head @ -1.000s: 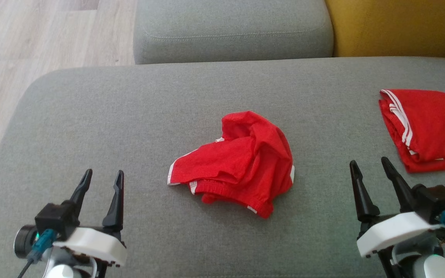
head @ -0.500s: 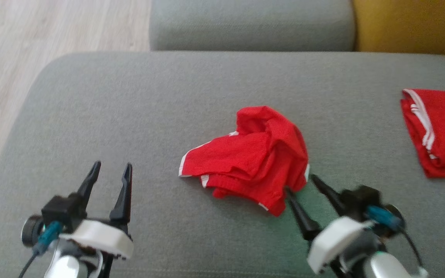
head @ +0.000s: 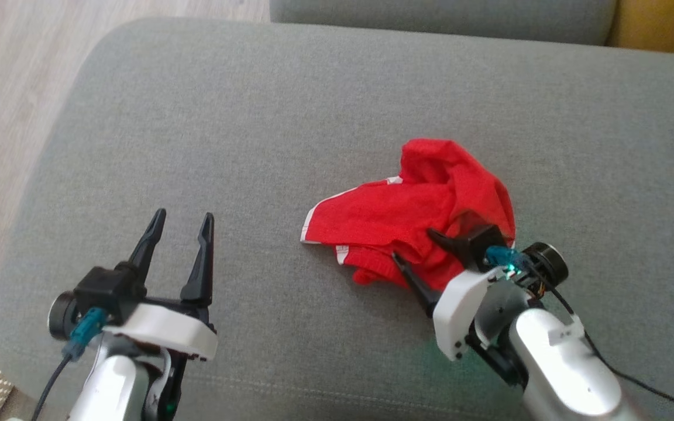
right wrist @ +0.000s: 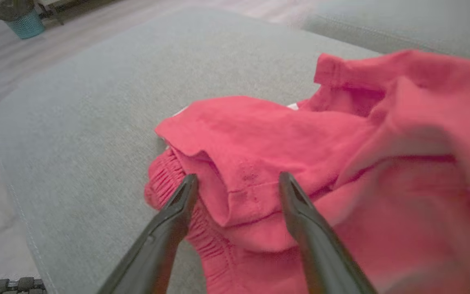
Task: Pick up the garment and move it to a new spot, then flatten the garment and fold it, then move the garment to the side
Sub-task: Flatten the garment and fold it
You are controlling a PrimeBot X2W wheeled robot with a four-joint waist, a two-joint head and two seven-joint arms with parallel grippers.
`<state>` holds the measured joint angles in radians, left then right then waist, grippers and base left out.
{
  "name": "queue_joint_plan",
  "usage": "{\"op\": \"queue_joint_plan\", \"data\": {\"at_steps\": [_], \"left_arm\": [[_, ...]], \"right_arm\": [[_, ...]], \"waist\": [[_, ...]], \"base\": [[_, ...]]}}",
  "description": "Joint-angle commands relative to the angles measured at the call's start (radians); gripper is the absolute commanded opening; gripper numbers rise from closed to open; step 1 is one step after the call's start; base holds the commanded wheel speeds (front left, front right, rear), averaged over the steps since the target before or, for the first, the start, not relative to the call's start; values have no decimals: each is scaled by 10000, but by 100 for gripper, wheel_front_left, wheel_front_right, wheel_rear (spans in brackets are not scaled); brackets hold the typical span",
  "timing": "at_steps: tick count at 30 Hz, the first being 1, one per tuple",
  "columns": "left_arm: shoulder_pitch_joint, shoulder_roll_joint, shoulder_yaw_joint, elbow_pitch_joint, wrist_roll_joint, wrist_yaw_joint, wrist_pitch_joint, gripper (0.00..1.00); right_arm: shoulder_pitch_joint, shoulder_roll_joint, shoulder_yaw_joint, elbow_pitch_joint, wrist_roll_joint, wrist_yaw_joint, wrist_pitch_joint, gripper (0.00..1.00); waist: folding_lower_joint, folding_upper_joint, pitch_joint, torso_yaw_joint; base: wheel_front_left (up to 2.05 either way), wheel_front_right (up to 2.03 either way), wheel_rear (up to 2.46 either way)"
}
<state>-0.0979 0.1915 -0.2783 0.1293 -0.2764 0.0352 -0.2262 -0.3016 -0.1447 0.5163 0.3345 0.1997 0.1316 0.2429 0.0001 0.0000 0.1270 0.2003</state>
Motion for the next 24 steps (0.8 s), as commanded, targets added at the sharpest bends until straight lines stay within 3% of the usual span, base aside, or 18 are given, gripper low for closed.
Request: {"op": "queue_joint_plan", "data": {"at_steps": [1,2,3,11,23,24], "left_arm": [[-611,109,337,-270,57,26,-127,100],[-644,95,328,-236,61,22,-148,100],[-671,81,322,-207,62,20,-168,100],[-725,86,369,-92,102,61,-275,100],[-750,191,345,-240,161,133,-309,100],[-750,191,345,-240,161,133,-309,100]], "right_arm": [[-463,-15,180,-165,-44,-9,-45,46],[-577,-3,189,-14,-67,-9,-68,18],[-684,29,179,68,-55,-9,-148,0],[-1057,175,-409,-702,313,-9,-944,0],[1032,504,-5204,-2772,-42,-9,-499,0],[1032,504,-5204,-2772,-42,-9,-499,0]], "waist": [[-1,0,83,11],[-1,0,106,6],[-1,0,128,-12],[-1,0,121,-489],[-1,0,194,-1319],[-1,0,194,-1319]], "base": [[0,0,0],[0,0,0],[0,0,0],[0,0,0],[0,0,0],[0,0,0]]}}
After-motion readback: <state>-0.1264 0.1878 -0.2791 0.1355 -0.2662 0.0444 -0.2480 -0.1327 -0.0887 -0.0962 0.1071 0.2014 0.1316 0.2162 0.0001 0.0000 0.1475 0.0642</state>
